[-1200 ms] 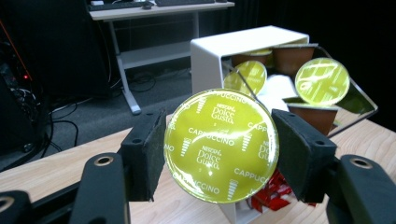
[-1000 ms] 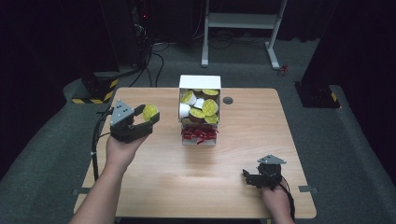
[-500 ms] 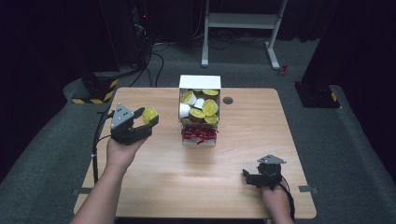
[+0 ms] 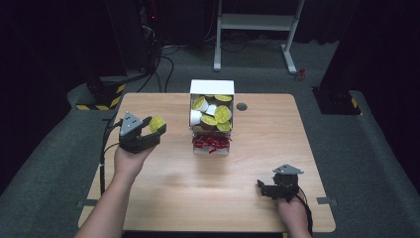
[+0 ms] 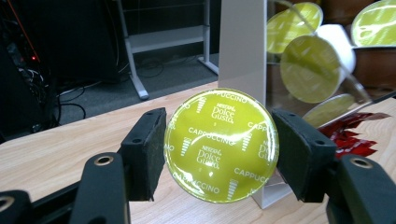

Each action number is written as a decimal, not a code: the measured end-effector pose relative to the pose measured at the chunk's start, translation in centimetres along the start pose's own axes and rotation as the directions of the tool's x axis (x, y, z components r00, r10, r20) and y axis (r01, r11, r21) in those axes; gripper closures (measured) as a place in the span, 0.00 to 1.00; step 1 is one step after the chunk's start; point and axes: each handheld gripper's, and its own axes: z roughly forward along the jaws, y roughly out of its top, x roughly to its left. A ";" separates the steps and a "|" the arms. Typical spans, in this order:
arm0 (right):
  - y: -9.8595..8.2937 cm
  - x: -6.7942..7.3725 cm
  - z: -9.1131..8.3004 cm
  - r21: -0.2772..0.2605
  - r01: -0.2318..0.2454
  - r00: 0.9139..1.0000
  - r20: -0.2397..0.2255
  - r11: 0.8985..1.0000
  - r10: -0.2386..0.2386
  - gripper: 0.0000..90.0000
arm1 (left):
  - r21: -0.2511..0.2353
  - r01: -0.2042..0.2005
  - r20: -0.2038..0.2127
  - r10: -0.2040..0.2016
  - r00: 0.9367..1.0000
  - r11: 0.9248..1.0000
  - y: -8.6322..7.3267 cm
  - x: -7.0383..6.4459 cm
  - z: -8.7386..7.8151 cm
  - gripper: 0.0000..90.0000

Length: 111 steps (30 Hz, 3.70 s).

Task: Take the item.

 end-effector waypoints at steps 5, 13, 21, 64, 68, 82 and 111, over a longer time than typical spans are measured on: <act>0.0 0.0 0.0 0.000 0.000 1.000 0.000 1.000 0.000 0.09 | 0.026 0.008 -0.011 -0.008 1.000 1.000 -1.2 0.1 1.0 0.43; 0.0 0.0 0.0 0.000 0.001 1.000 0.001 1.000 -0.001 0.09 | 0.082 0.038 -0.018 -0.037 0.999 0.996 -2.8 0.3 2.6 0.43; 0.0 0.0 0.0 0.000 0.001 1.000 0.001 1.000 -0.001 0.09 | 0.117 0.061 -0.031 -0.058 0.998 0.991 -4.1 0.4 4.0 0.43; 0.0 0.0 0.0 -0.002 0.002 1.000 0.002 1.000 -0.002 0.09 | 0.350 0.079 -0.108 -0.044 0.993 0.933 -9.0 1.9 10.4 0.43; 0.0 0.0 0.0 -0.002 0.002 1.000 0.002 1.000 -0.002 0.09 | 0.355 0.080 -0.110 -0.043 0.993 0.931 -9.1 1.8 10.5 0.43; -0.1 0.1 -0.1 0.001 -0.001 1.000 -0.001 1.000 0.001 0.09 | 0.356 0.062 -0.119 -0.021 0.993 0.932 -9.3 1.3 10.9 0.43; -0.1 0.1 -0.1 0.001 -0.001 1.000 -0.001 1.000 0.001 0.09 | 0.292 0.087 -0.011 -0.088 0.996 0.952 -7.4 1.7 6.9 0.30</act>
